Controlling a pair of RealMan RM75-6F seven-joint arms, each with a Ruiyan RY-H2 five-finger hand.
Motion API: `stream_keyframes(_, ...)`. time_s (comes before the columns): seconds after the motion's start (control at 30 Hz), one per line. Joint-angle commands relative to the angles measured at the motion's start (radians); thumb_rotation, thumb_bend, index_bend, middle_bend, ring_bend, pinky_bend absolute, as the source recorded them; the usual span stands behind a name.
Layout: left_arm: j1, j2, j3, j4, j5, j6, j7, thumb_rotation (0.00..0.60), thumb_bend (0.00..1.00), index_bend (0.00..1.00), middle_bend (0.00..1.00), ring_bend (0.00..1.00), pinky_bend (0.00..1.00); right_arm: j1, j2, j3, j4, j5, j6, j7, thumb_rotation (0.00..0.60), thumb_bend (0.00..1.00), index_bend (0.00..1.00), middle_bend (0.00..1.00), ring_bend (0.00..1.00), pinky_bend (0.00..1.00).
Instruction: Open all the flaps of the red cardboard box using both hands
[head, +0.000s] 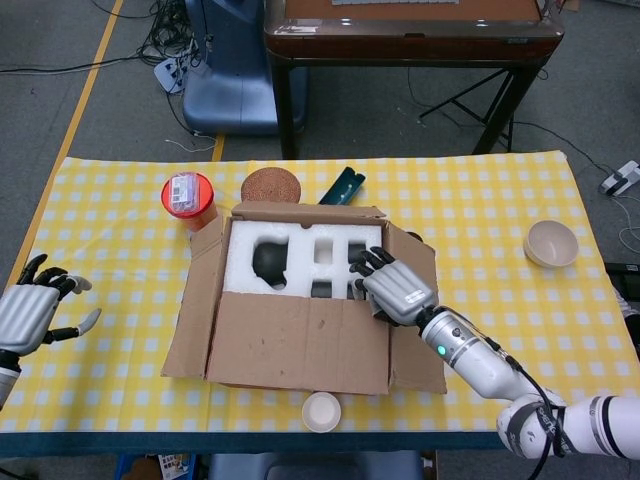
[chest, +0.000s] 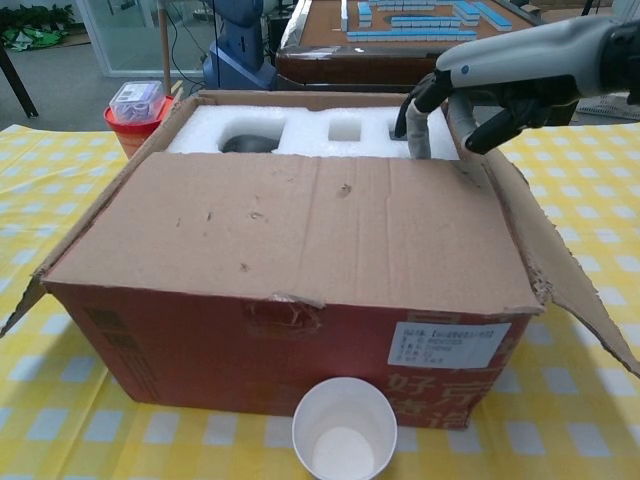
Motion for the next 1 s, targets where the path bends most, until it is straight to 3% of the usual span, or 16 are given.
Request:
stream_keyframes(0.03,-0.002,0.001,-0.002,-0.004,0.002,0.001,0.006,0.193,0.32,0.44,0.4,0.22,0.0,-0.026,0.027,0.014,-0.024,-0.035,0.005,0.05,0.532,1.0,0.44,0.18,0.0,0.0)
stream_keyframes(0.23,-0.006,0.007,-0.006,-0.022,-0.002,0.003,0.024,0.193,0.32,0.44,0.4,0.22,0.0,-0.077,0.079,0.038,-0.067,-0.108,-0.005,0.18,0.536,1.0,0.44,0.18,0.0,0.0)
stream_keyframes(0.53,-0.014,0.013,-0.009,-0.054,0.0,0.003,0.059,0.193,0.32,0.44,0.4,0.22,0.0,-0.169,0.179,0.08,-0.114,-0.263,-0.068,0.504,0.535,1.0,0.44,0.18,0.0,0.0)
stream_keyframes(0.8,-0.02,0.02,-0.012,-0.082,-0.003,0.004,0.09,0.194,0.32,0.44,0.4,0.22,0.0,-0.238,0.246,0.106,-0.112,-0.464,-0.134,0.905,0.536,1.0,0.44,0.18,0.0,0.0)
stream_keyframes(1.0,-0.019,0.027,-0.013,-0.1,-0.004,0.01,0.109,0.195,0.32,0.44,0.4,0.22,0.0,-0.258,0.262,0.09,-0.093,-0.668,-0.123,1.218,0.539,1.0,0.44,0.18,0.0,0.0)
